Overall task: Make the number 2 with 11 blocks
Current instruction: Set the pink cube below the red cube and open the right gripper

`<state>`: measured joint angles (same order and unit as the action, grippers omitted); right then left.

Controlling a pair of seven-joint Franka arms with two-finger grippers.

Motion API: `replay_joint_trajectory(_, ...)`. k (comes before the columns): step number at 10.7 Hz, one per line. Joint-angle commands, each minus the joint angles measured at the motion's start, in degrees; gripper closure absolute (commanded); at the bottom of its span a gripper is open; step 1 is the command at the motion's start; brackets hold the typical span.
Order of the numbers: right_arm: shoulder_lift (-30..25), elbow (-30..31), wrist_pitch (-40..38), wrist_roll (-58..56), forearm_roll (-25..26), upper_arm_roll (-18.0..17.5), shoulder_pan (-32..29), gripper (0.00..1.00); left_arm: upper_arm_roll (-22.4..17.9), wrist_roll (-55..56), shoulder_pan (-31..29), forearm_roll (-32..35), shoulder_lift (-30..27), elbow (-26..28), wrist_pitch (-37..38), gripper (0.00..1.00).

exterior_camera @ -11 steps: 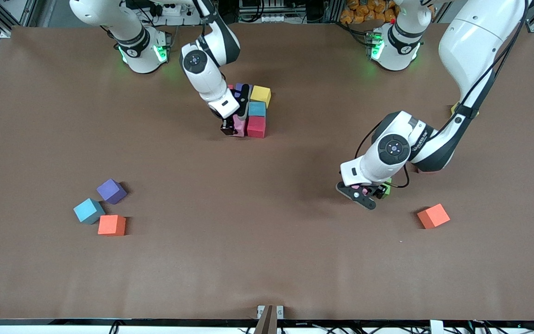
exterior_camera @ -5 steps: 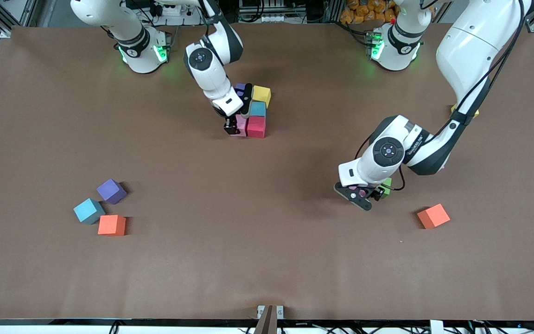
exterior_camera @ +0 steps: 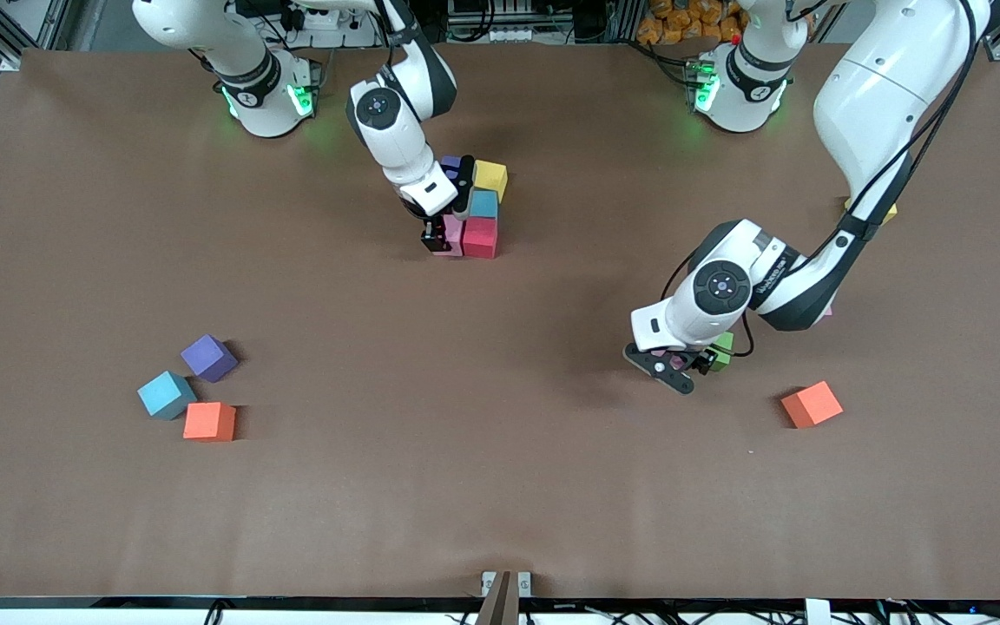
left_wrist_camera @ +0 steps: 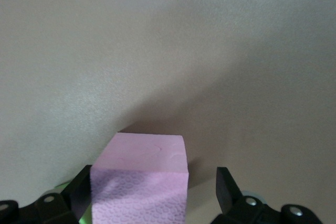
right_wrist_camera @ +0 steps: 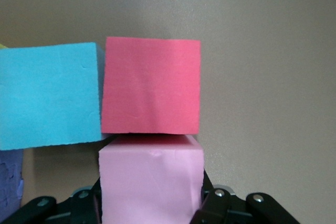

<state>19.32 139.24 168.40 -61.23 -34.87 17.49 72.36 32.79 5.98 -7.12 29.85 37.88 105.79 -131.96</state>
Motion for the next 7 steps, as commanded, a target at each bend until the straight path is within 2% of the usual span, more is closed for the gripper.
replay_joint_trajectory(1, 1.59, 0.25, 2.8, 0.76, -1.26, 0.44, 1.64, 0.99, 0.17, 2.89, -0.44, 1.97, -0.35, 1.17, -1.02, 0.0)
replay_joint_trajectory(2, 1.77, 0.25, 2.98, 0.85, -1.26, 0.44, 1.9, 0.99, 0.17, 2.89, -0.53, 1.97, -0.35, 1.26, -1.02, 0.28)
replay_joint_trajectory(3, 1.86, 0.25, 2.99, 0.85, -1.26, 0.44, 1.9, 0.98, 0.17, 2.89, -0.62, 1.97, -0.35, 1.26, -0.93, 0.44)
replay_joint_trajectory(4, 1.86, 0.25, 2.99, 0.85, -1.26, 0.44, 1.9, 0.87, 0.17, 2.89, -0.62, 1.97, -0.44, 1.26, -1.02, 0.51)
replay_joint_trajectory(5, 1.86, 0.07, 2.99, 1.02, -1.26, 0.44, 1.9, 0.26, 0.17, 2.89, -0.62, 1.97, -0.52, 1.26, -0.93, 0.55)
replay_joint_trajectory(6, 1.86, 0.07, 2.99, 1.29, -1.26, 0.44, 1.9, 0.0, 0.17, 2.98, -0.62, 1.97, -0.7, 1.18, -0.93, 0.56)
replay_joint_trajectory(7, 1.86, -0.37, 2.99, 1.29, -1.26, 0.44, 1.9, 0.0, 0.17, 2.98, -0.7, 1.97, -0.96, 1.17, -0.84, 0.56)
